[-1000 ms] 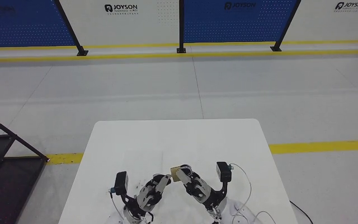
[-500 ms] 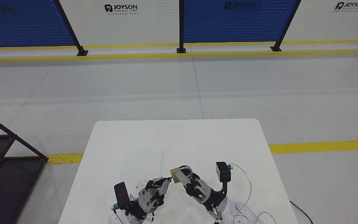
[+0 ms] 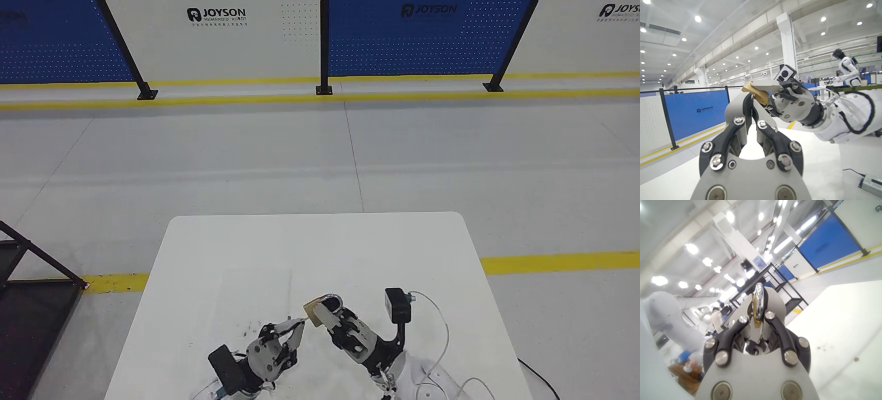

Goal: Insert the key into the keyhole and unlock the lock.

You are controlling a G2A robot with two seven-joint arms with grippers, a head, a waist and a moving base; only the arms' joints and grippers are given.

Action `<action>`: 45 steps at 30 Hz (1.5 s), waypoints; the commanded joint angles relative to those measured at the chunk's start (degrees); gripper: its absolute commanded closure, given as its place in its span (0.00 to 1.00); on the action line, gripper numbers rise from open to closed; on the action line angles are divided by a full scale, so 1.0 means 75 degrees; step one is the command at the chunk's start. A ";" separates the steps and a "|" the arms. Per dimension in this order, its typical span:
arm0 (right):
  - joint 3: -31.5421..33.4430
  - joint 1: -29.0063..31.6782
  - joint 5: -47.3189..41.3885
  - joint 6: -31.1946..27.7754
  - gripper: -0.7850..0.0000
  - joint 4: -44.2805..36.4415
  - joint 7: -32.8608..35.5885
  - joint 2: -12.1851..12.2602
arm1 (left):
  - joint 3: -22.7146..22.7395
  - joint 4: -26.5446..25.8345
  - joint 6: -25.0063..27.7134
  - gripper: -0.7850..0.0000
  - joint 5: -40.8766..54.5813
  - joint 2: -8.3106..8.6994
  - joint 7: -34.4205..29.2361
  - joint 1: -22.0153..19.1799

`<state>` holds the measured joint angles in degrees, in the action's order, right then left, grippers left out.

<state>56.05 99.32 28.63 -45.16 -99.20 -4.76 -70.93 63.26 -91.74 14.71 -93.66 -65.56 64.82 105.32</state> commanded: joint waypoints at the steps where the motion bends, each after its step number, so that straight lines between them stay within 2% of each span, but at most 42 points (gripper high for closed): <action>1: -0.0008 -0.0007 -0.0014 0.0021 1.00 0.0001 0.0031 0.0004 | 0.0018 -0.0021 -0.0290 1.00 -0.0146 0.0006 0.0007 0.0013; 5: -0.0012 -0.0011 -0.0035 0.0066 1.00 -0.0008 0.0064 0.0011 | 0.0091 -0.0032 -0.0923 1.00 -0.0403 0.0012 -0.0030 0.0019; 9: -0.0010 -0.0013 -0.0046 0.0089 1.00 -0.0018 0.0062 0.0017 | 0.0033 -0.0070 -0.0852 1.00 -0.0220 0.0010 0.0061 0.0045; 10: -0.0012 -0.0011 -0.0042 0.0090 1.00 -0.0020 0.0057 0.0019 | 0.0011 -0.0082 -0.0760 0.92 -0.0115 0.0010 0.0070 0.0065; 11: -0.0003 -0.0010 -0.0045 0.0097 1.00 -0.0019 0.0036 0.0020 | 0.0011 -0.0101 -0.0693 0.50 -0.0043 0.0013 0.0075 0.0068; 12: 0.0011 -0.0008 -0.0041 0.0102 1.00 -0.0022 -0.0002 0.0021 | 0.0013 -0.0104 -0.0658 0.00 0.0007 0.0016 0.0071 0.0078; 18: 0.0173 -0.0010 0.0040 0.0267 1.00 0.0045 -0.0252 0.0028 | 0.0009 -0.0223 0.0962 0.00 0.0955 0.0096 -0.0095 0.0306; 23: 0.0171 -0.0120 0.0061 0.0636 1.00 0.0271 -0.0332 0.0000 | 0.0450 -0.0441 0.3619 0.00 0.2415 0.0318 -0.0839 0.0822; 25: 0.0074 -0.0267 -0.0100 0.0798 1.00 0.0417 -0.0112 -0.0021 | 0.0791 -0.0501 0.4471 0.00 0.3047 0.0426 -0.1171 0.1045; 30: -0.0427 -0.0861 -0.0668 0.1665 1.00 0.0915 0.1326 -0.0099 | 0.1525 -0.0443 0.5772 0.00 0.4693 0.0674 -0.2562 0.1544; 33: -0.0778 -0.1348 -0.0900 0.2272 1.00 0.1305 0.2029 -0.0193 | 0.1602 -0.0497 0.5772 0.00 0.5543 0.0892 -0.3421 0.1745; 37: -0.1328 -0.1942 -0.1129 0.2768 1.00 0.1871 0.2403 -0.0386 | 0.1806 -0.0604 0.5772 0.00 0.6651 0.1238 -0.4269 0.1905; 42: -0.2044 -0.2549 -0.1113 0.3270 1.00 0.2589 0.2529 -0.0672 | 0.1965 -0.0960 0.5772 0.00 0.7782 0.1655 -0.4750 0.2228; 45: -0.2448 -0.2883 -0.1144 0.3555 1.00 0.3050 0.2633 -0.0863 | 0.2163 -0.1019 0.5772 0.00 0.8037 0.1868 -0.4681 0.2411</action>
<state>38.84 78.62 20.17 -19.20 -77.58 14.49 -76.91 78.83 -99.43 58.00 -33.83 -52.13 29.21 122.89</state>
